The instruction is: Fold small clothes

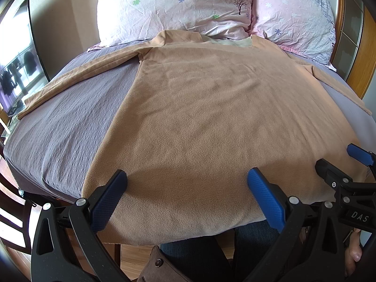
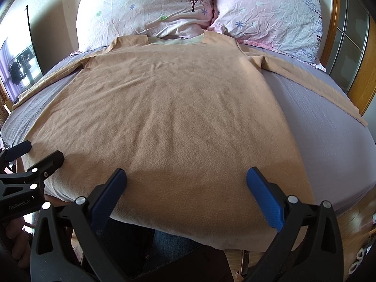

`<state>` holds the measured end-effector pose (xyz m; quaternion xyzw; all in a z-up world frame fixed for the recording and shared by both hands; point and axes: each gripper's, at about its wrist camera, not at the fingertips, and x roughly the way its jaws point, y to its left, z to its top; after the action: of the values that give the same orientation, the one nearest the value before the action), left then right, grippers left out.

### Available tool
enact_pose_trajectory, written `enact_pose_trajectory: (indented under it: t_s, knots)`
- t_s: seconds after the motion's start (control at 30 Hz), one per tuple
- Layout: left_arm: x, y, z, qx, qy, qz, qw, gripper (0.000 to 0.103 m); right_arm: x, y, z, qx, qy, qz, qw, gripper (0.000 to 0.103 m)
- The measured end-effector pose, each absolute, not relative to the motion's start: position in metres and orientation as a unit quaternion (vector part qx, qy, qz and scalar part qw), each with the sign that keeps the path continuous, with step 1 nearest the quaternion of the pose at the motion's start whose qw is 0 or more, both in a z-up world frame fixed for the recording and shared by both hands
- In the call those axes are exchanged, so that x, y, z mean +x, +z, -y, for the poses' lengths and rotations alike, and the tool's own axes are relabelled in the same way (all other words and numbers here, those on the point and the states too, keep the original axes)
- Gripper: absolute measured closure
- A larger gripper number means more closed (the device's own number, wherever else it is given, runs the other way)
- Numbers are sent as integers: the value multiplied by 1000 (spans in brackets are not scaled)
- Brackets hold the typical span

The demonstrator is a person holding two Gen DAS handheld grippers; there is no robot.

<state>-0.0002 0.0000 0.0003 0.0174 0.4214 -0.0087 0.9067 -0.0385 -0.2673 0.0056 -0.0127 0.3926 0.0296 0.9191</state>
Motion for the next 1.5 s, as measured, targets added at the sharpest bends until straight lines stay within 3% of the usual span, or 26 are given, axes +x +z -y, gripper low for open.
enact_pose_trajectory:
  t_s: [1.27, 1.5]
  knots:
    - [0, 1, 0, 19, -12, -423, 906, 1, -39, 4, 267, -19, 47, -378, 924, 2]
    - [3, 2, -2, 26, -22, -412, 910, 1, -32, 18, 302, 12, 43, -361, 932, 2]
